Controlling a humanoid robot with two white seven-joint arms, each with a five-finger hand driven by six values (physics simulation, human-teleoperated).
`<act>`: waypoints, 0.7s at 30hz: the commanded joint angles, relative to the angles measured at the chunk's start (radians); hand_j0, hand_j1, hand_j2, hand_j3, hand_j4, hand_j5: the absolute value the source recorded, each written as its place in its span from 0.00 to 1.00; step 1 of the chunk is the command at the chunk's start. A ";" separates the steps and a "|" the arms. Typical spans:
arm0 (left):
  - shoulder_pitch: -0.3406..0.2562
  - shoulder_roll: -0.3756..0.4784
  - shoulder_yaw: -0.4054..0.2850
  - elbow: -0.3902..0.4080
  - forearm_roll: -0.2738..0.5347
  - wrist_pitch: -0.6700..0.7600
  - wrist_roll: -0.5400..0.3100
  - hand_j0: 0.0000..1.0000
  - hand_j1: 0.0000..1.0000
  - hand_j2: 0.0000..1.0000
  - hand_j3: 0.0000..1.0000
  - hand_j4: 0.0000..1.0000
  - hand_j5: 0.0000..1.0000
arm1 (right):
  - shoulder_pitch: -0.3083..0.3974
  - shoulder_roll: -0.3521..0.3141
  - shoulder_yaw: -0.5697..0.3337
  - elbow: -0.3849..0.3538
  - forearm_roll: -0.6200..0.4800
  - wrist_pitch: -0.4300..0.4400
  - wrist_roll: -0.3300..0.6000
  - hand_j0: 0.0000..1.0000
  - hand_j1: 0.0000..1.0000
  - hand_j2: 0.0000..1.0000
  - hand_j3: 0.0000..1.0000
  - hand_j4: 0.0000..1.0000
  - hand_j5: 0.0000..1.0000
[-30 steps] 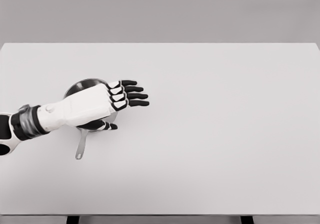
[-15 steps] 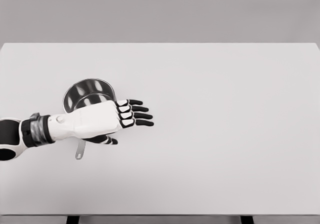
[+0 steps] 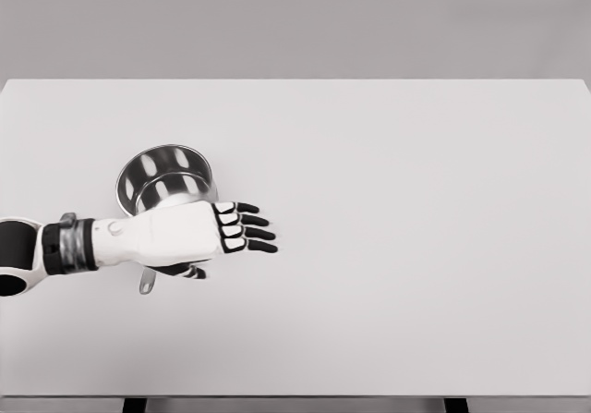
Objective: Rotate pot handle
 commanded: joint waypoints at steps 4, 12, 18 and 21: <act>0.002 0.015 0.000 0.000 -0.003 0.000 -0.001 1.00 1.00 1.00 1.00 1.00 1.00 | 0.000 0.000 0.000 0.000 0.000 0.000 0.000 1.00 1.00 1.00 1.00 1.00 1.00; 0.003 0.025 0.000 0.000 -0.126 0.000 -0.010 1.00 1.00 1.00 1.00 1.00 1.00 | 0.000 0.000 0.000 0.000 0.000 0.000 0.000 1.00 1.00 1.00 1.00 1.00 1.00; 0.005 0.031 0.000 0.000 -0.136 0.000 -0.027 1.00 1.00 1.00 1.00 1.00 1.00 | 0.000 0.000 0.000 0.000 0.000 0.000 0.000 1.00 1.00 1.00 1.00 1.00 1.00; 0.003 0.040 0.002 0.000 -0.136 0.000 -0.027 1.00 1.00 1.00 1.00 1.00 1.00 | 0.000 0.000 0.000 0.000 0.000 0.000 0.000 1.00 1.00 1.00 1.00 1.00 1.00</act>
